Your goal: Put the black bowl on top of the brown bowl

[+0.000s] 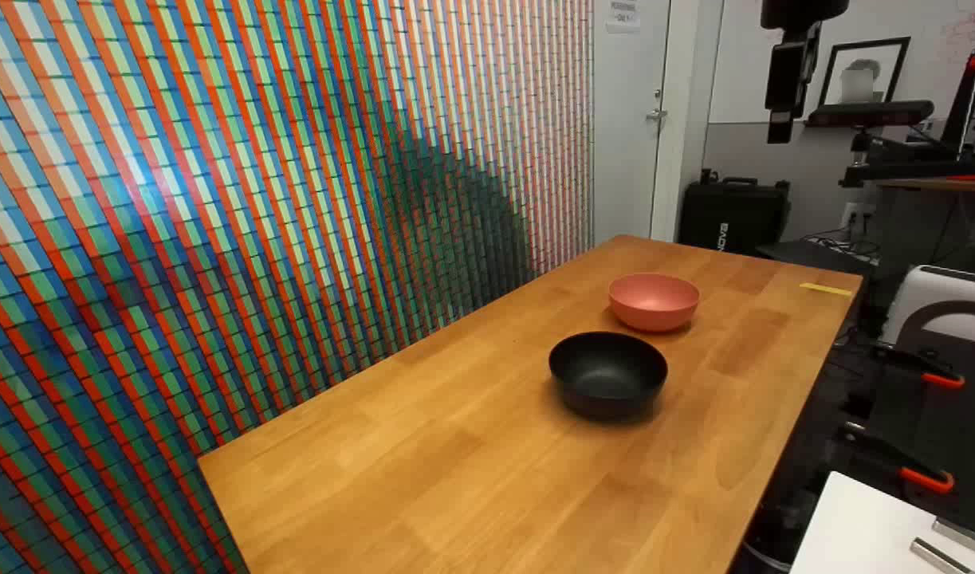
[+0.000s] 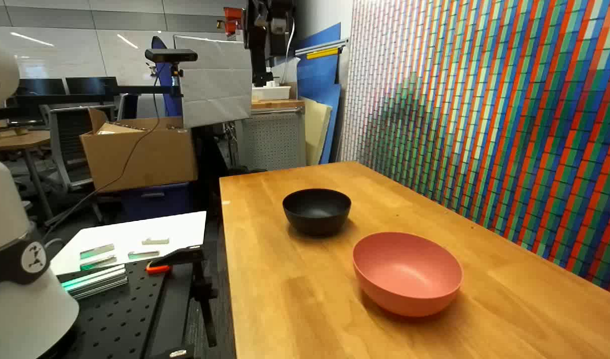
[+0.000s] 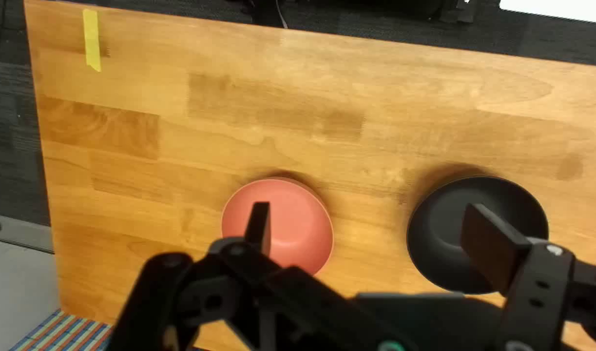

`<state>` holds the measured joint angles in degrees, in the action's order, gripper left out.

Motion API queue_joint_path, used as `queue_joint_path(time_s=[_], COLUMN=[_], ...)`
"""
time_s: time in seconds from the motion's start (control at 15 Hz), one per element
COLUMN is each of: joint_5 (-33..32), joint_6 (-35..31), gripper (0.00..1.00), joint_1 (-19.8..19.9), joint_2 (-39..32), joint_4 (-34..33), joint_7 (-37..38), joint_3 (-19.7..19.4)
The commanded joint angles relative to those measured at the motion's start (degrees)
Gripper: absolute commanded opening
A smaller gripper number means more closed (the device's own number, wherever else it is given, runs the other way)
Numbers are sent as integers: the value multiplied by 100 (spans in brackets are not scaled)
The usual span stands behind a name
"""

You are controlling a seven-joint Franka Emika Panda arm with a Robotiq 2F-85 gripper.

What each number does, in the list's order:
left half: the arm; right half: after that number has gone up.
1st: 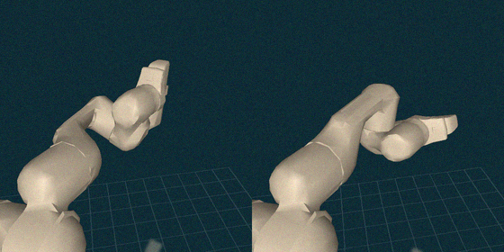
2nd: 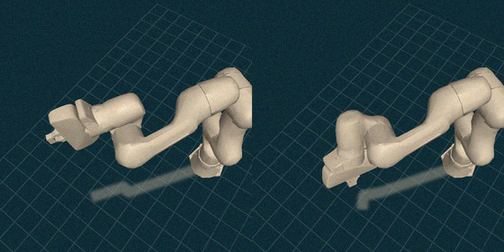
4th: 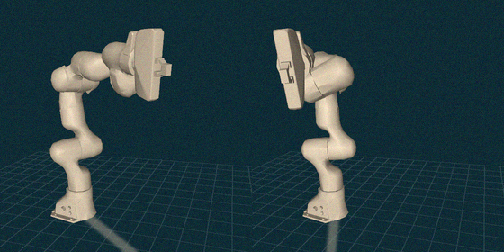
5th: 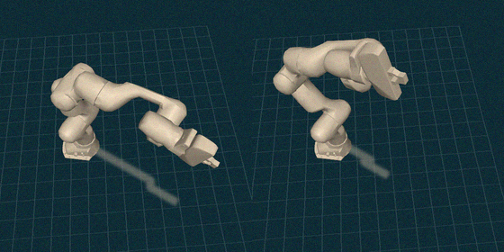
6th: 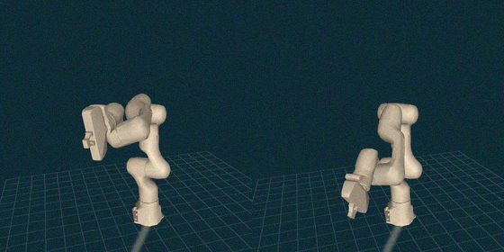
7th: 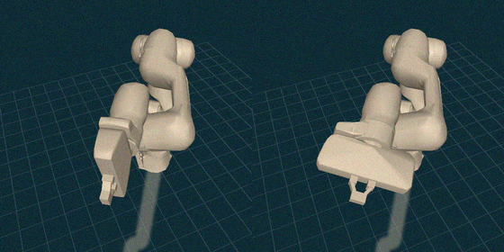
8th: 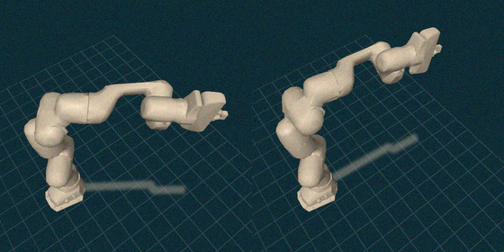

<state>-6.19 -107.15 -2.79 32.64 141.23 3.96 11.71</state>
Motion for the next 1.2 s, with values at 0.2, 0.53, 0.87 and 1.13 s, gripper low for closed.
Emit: queue_joint_path(time_s=[0.2,0.53,0.87,1.13], joint_5=[-66,-128,-53,-282], joint_6=[20,-197,-813,-1047], gripper=[100,100,100,100], joint_1=[-138,-149,-137,-242], joint_2=[-13,-445,-1931,-3308], joint_4=[-62,-352,-1095,-1682], joint_7=[62,372,1507,2080], joint_3=[-115,101,462,511])
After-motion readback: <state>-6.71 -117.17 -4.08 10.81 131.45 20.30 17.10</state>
